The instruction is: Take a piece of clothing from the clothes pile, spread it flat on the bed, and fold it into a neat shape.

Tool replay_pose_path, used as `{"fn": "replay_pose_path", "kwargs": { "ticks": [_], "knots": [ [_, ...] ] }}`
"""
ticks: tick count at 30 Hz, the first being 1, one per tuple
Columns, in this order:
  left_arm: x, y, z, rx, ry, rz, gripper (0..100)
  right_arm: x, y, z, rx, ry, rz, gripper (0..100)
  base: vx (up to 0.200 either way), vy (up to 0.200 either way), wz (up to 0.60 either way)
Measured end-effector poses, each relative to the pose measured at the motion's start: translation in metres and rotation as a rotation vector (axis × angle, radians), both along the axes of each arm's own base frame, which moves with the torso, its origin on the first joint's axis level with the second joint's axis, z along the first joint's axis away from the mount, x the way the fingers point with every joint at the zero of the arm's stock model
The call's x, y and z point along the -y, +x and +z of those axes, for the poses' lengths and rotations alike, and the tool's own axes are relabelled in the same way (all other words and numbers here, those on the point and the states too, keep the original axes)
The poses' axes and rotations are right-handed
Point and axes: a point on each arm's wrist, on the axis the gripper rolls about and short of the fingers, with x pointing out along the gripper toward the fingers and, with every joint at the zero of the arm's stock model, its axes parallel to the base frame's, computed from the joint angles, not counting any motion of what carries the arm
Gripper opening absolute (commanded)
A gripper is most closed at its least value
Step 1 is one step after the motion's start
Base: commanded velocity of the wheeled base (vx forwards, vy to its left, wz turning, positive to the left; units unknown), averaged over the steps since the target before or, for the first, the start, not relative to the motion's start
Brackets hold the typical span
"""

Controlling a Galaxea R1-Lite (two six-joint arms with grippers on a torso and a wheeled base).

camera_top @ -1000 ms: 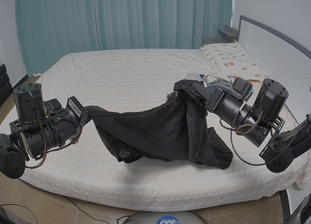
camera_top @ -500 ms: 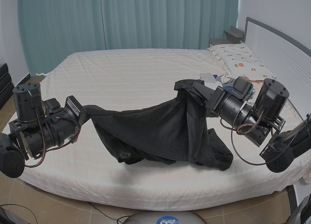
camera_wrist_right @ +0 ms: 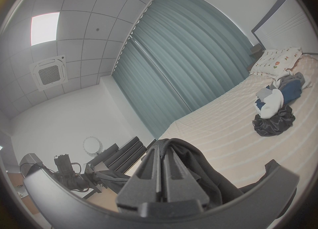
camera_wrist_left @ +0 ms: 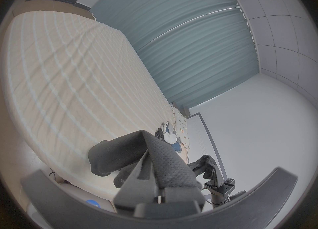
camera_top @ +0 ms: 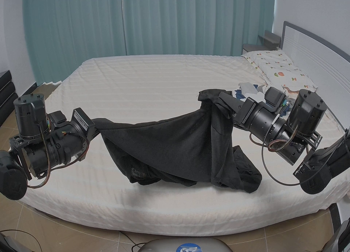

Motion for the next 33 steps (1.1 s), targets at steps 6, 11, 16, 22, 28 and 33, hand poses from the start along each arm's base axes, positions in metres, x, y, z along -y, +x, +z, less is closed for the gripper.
{"fn": "replay_pose_path", "kwargs": {
  "ticks": [6, 11, 16, 22, 28, 33],
  "knots": [
    [-0.001, 0.000, -0.001, -0.004, 0.000, 0.000, 0, 0.006, 0.001, -0.004, -0.015, -0.009, -0.011, 0, -0.067, 0.000, 0.00],
    [0.000, -0.001, -0.002, -0.014, 0.002, -0.002, 0, 0.013, 0.000, -0.012, -0.044, -0.026, -0.028, 0, -0.200, 0.000, 0.00],
    [0.002, -0.006, -0.005, -0.036, 0.011, -0.015, 0, 0.020, -0.012, -0.014, -0.060, -0.035, -0.027, 0, -0.200, 0.000, 0.00],
    [0.000, -0.022, -0.002, -0.066, 0.027, -0.033, 0, 0.029, -0.035, 0.001, -0.031, -0.018, -0.016, 0, -0.200, 0.000, 0.00],
    [-0.004, -0.034, 0.017, -0.015, 0.024, -0.039, 0, 0.040, -0.068, 0.034, 0.041, 0.023, 0.015, 0, 0.000, 0.000, 0.00],
    [-0.009, -0.037, 0.042, 0.050, 0.011, -0.019, 0, 0.049, -0.086, 0.078, 0.140, 0.090, 0.026, 0, 0.000, 0.000, 0.00]
  ]
}}
